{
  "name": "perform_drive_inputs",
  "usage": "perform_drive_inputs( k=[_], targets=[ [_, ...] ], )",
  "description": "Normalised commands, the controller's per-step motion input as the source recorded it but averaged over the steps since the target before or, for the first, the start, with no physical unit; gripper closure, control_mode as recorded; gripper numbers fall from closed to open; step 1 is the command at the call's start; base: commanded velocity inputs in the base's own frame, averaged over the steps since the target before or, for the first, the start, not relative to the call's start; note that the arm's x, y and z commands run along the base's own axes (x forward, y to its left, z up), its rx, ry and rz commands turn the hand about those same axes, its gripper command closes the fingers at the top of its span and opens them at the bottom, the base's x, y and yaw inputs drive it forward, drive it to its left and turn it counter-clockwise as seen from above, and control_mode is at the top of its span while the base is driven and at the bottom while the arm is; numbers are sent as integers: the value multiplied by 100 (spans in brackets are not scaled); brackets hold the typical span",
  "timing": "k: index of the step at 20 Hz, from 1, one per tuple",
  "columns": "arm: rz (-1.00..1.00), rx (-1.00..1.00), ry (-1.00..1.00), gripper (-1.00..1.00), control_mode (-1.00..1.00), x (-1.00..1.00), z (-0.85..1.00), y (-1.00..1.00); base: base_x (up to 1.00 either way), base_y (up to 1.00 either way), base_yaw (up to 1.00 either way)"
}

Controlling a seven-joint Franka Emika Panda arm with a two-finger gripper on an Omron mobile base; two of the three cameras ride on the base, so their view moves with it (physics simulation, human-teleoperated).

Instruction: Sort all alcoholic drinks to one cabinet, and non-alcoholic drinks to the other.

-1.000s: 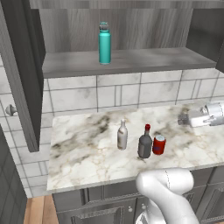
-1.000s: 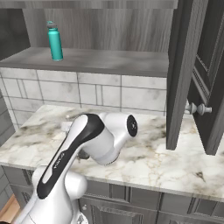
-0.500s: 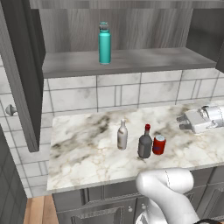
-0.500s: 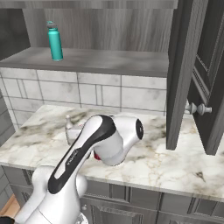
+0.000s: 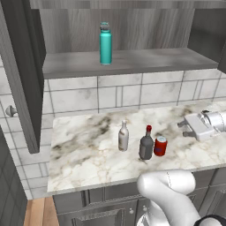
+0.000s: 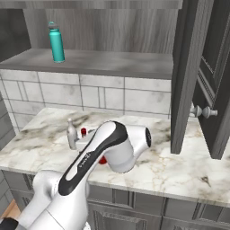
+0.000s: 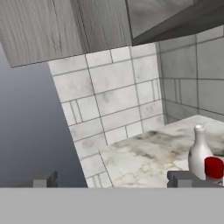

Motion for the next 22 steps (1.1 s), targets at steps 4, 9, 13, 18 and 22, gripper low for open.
perform_drive_inputs(
  k=[4, 9, 13, 18, 22],
  targets=[
    [3, 0, -3, -100, -100, 0, -24, 0, 0, 0, 0],
    [0, 0, -3, -100, -100, 2, -23, 0, 0, 0, 0],
    [0, 0, -2, -100, -100, 5, -18, 0, 0, 0, 0],
    [0, 0, 0, -100, -100, 5, -15, 0, 0, 0, 0],
    [0, 0, 0, -100, -100, 8, -14, -5, 0, 0, 0]
  ],
)
